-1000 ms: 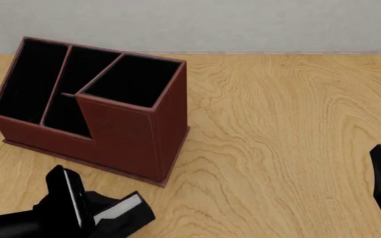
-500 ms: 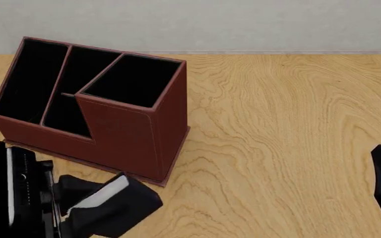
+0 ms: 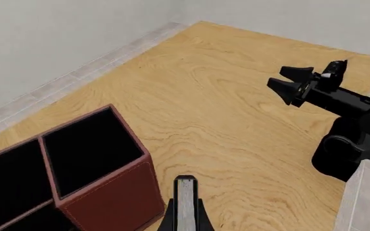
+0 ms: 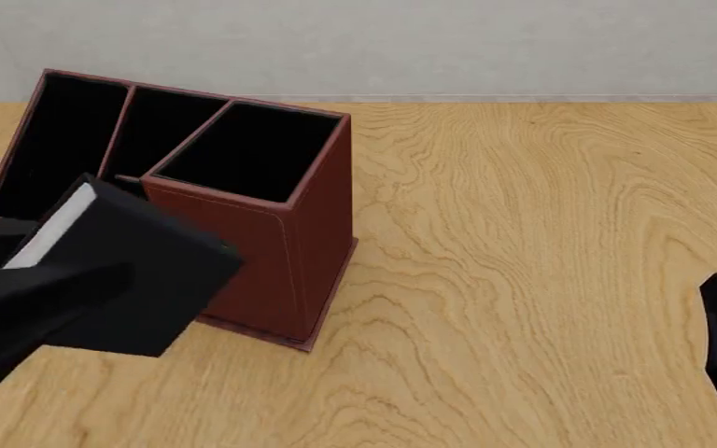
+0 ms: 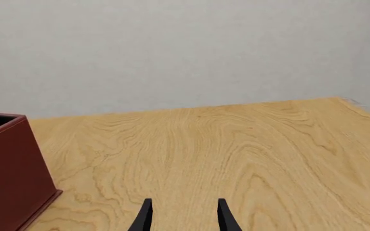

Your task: Pick up the book and place it in the left compartment of the caddy.

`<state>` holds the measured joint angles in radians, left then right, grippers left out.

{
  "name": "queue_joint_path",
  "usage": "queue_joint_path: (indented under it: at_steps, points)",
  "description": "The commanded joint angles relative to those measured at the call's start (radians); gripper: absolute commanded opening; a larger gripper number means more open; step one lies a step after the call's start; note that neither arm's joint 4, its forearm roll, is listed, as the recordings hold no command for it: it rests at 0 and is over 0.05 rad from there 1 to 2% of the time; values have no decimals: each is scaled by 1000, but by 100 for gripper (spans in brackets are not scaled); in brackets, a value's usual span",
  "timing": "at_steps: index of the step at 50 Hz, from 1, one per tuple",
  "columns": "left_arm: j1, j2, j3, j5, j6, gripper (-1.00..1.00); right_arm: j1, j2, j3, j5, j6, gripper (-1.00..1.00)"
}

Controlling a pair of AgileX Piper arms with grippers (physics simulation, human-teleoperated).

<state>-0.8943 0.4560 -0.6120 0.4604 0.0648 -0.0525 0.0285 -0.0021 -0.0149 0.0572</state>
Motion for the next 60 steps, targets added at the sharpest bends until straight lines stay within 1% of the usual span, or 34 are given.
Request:
queue_joint_path:
  at_steps: [1,3,7,10,12,13,15,16,17,18,20,21,25,26,29,34,37,38,39,40,42,44,45,47,49,50,51,52,53,54,57,59,60]
  points:
    - [87,-58,-108,63,31,-100,0,1,0,-1,-1,100]
    - [110,-64,-130,73,29,-100,0,1,0,-1,-1,100]
    - [148,-81,-152,88,64,-100,2,2,1,-2,-2,100]
    - [181,-89,-181,99,55,-100,2,6,0,-5,-1,100]
    - [230,-93,-188,97,76,-100,2,6,0,-5,-1,100]
    - [240,-94,-192,97,83,-100,2,6,0,-5,-1,100]
    - [311,-93,-194,84,114,-100,3,5,1,-3,-3,100]
    - [311,-93,-194,84,114,-100,3,5,1,-3,-3,100]
    - [380,-87,-186,63,163,-100,4,6,1,-4,-2,100]
    - [380,-87,-186,62,163,-100,4,6,1,-4,-2,100]
    - [415,-69,-185,59,173,-100,4,8,0,-5,-2,100]
    - [427,-80,-183,53,197,-100,4,8,1,-5,-2,100]
    - [446,-78,-201,60,219,-100,3,11,0,-8,-2,100]
    - [464,-73,-210,60,219,-100,3,13,0,-9,-2,100]
    - [478,-72,-218,57,223,-100,3,14,-1,-10,-2,100]
    - [549,-51,-231,52,228,-100,2,16,0,-11,0,100]
    - [612,-11,-249,57,213,-100,2,20,0,-15,0,100]
    - [638,11,-259,61,191,-100,2,21,0,-16,0,100]
    - [649,25,-265,63,185,-100,2,21,0,-16,0,100]
    - [678,31,-270,55,195,-100,2,18,1,-14,1,100]
    - [695,45,-285,55,184,-100,1,21,0,-16,2,100]
    - [721,47,-288,36,216,-100,1,21,0,-16,3,100]
    - [764,60,-290,23,219,-100,1,23,0,-18,3,100]
    - [797,80,-304,13,200,-100,0,20,0,-16,4,100]
    - [853,134,-330,21,147,-100,-1,19,1,-15,5,100]
    - [847,132,-338,20,139,-100,-2,17,1,-14,5,100]
    - [857,133,-332,4,181,-100,-2,18,1,-14,5,100]
    - [871,135,-324,-11,196,-100,-2,18,1,-14,5,100]
    - [871,135,-324,-11,196,-100,-2,18,1,-14,5,100]
    - [903,170,-334,-15,168,-100,-2,17,1,-13,6,100]
    - [914,188,-330,-29,182,-100,-2,14,1,-10,6,100]
    - [941,236,-337,-23,179,-100,-2,20,1,-15,7,100]
    - [949,254,-343,-19,159,-100,-1,22,1,-17,6,100]
